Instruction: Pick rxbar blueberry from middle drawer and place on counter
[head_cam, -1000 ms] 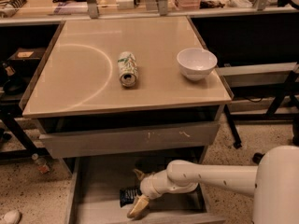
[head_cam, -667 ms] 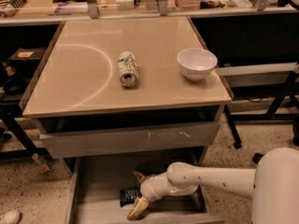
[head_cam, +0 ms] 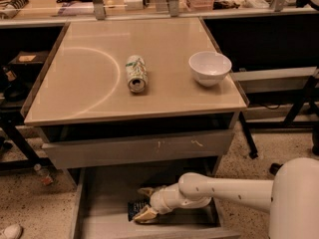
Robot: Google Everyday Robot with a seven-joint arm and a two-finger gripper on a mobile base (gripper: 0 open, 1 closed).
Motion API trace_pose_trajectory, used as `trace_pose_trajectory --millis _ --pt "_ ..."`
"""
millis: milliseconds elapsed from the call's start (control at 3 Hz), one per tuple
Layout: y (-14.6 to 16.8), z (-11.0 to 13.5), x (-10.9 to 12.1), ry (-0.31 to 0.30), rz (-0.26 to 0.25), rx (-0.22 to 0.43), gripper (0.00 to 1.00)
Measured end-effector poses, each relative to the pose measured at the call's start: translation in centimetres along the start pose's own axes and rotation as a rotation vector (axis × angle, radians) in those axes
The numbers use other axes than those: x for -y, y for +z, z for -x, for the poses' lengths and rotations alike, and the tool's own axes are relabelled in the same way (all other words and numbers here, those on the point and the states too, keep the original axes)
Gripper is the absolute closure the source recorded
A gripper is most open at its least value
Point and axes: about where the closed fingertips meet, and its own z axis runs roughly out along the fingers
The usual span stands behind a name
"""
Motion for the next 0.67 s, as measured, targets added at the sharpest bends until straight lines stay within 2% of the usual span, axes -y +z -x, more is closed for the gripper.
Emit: trace_pose_trajectory --millis 667 --pt "0.01 0.0 -0.01 0.0 0.0 0.0 0.88"
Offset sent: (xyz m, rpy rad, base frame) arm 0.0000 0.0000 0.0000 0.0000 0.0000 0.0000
